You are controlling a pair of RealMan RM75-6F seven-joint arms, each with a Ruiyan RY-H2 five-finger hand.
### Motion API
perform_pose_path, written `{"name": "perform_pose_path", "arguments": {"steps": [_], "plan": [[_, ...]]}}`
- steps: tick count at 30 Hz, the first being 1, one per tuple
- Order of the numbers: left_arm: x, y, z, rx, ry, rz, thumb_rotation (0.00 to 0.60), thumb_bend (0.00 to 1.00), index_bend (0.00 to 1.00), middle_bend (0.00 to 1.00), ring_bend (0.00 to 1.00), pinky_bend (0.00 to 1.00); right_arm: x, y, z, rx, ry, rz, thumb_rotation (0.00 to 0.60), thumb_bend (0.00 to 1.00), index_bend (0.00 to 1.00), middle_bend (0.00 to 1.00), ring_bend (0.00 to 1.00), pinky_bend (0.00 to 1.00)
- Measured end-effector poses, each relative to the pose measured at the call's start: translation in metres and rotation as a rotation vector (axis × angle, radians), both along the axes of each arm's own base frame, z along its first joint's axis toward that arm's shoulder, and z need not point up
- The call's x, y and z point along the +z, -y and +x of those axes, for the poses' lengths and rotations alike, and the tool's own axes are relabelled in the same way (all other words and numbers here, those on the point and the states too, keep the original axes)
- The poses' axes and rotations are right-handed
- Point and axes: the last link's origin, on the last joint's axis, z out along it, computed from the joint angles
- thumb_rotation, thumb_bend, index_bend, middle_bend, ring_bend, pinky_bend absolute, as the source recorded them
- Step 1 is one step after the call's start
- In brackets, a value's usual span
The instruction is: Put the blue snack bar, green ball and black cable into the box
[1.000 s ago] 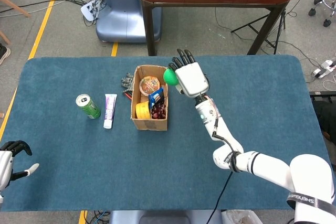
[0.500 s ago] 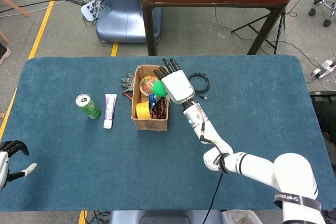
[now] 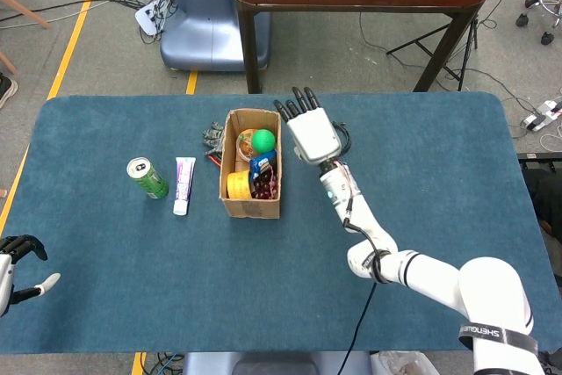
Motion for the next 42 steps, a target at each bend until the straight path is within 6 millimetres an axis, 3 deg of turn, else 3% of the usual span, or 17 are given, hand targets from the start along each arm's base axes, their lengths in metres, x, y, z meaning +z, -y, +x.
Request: {"name": "perform_pose_path", "arguments": {"steps": [2,7,9,12,15,17,20,26,34,42], "plan": [[-0.001,0.000,0.000,0.001,-0.003,-0.002,0.600,0.08,0.57,0.46,0.37,0.68,0.006,0.006,-0.015,-0.033,-0.015,-0.024,0.600,0.01,0.20,0.26,0.09,0.17],[-0.003,-0.002,-0.001,0.005,-0.009,-0.008,0.600,0.08,0.57,0.46,0.37,0.68,0.018,0.018,-0.047,-0.113,-0.029,-0.051,0.600,0.01,0.24,0.36,0.23,0.46],[-0.004,-0.002,-0.001,0.008,-0.011,-0.010,0.600,0.08,0.57,0.46,0.37,0.68,0.021,0.021,-0.056,-0.134,-0.034,-0.060,0.600,0.01,0.28,0.48,0.35,0.58],[-0.004,-0.002,-0.002,0.009,-0.013,-0.012,0.600,0.08,0.57,0.46,0.37,0.68,0.023,0.025,-0.070,-0.156,-0.032,-0.070,0.600,0.01,0.36,0.78,0.65,0.77],[-0.004,-0.002,-0.001,0.008,-0.012,-0.011,0.600,0.08,0.57,0.46,0.37,0.68,0.021,0.028,-0.083,-0.184,-0.036,-0.064,0.600,0.01,0.40,0.96,0.84,0.91],[-0.004,-0.002,-0.002,0.009,-0.012,-0.011,0.600,0.08,0.57,0.46,0.37,0.68,0.016,0.030,-0.092,-0.212,-0.043,-0.044,0.600,0.02,0.43,1.00,0.93,0.97],[-0.004,-0.002,-0.001,0.008,-0.012,-0.012,0.600,0.08,0.57,0.46,0.37,0.68,0.006,0.031,-0.103,-0.264,-0.040,-0.006,0.600,0.02,0.45,1.00,1.00,1.00],[-0.004,-0.001,-0.001,0.004,-0.010,-0.013,0.600,0.08,0.57,0.46,0.37,0.68,-0.015,0.033,-0.115,-0.388,0.008,0.085,0.600,0.03,0.47,1.00,1.00,1.00],[-0.004,-0.001,0.000,0.001,-0.007,-0.013,0.600,0.08,0.57,0.46,0.37,0.68,-0.041,0.033,-0.116,-0.485,0.044,0.157,0.600,0.07,0.47,1.00,1.00,1.00],[-0.003,0.000,0.000,-0.001,-0.004,-0.010,0.600,0.08,0.57,0.46,0.37,0.68,-0.050,0.035,-0.116,-0.545,0.095,0.166,0.600,0.15,0.47,1.00,1.00,1.00]]}}
